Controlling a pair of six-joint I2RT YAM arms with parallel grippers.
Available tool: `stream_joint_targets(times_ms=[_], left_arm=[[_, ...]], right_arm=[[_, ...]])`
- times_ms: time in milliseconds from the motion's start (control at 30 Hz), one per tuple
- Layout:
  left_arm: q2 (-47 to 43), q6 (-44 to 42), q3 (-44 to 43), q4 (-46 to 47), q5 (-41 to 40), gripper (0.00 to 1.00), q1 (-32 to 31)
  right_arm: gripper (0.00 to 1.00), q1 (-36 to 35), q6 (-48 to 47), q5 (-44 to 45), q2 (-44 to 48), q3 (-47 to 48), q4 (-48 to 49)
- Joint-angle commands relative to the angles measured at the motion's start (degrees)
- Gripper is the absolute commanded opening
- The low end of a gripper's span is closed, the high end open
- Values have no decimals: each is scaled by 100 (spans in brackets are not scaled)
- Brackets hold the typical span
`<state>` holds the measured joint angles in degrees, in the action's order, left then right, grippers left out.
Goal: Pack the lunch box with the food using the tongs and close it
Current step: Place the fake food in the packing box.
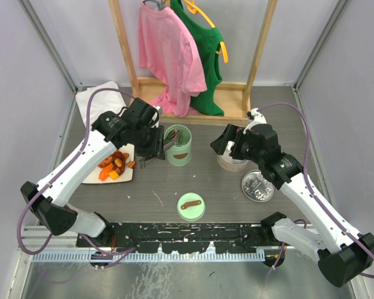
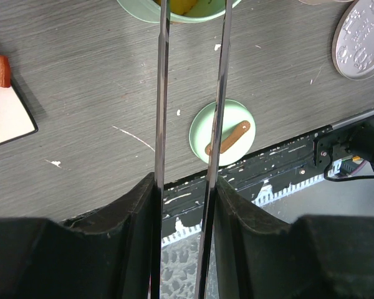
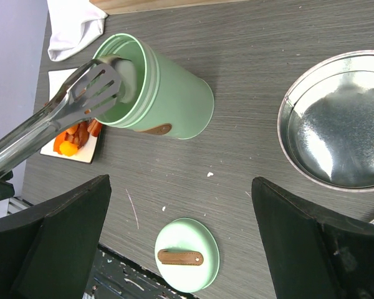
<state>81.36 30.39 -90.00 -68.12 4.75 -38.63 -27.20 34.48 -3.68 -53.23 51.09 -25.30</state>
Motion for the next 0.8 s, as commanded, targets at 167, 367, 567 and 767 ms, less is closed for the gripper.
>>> stream_joint_targets(times_ms=[167,367,567,767], left_arm=[[-113,-120,-387,-30,7,39,-35],[-304,-11,-444,-51,-472,39,-34],[-812,546,-342,-320,-1722,39,-22],[-1559,1147,-134,-869,-2561,38,179]], right_arm=[[100,22,68,-26,45,90,223],[100,17,26,-2,28,92,232],[100,22,-56,21,8,85,237],[100,15,-329,150,40,139,187]])
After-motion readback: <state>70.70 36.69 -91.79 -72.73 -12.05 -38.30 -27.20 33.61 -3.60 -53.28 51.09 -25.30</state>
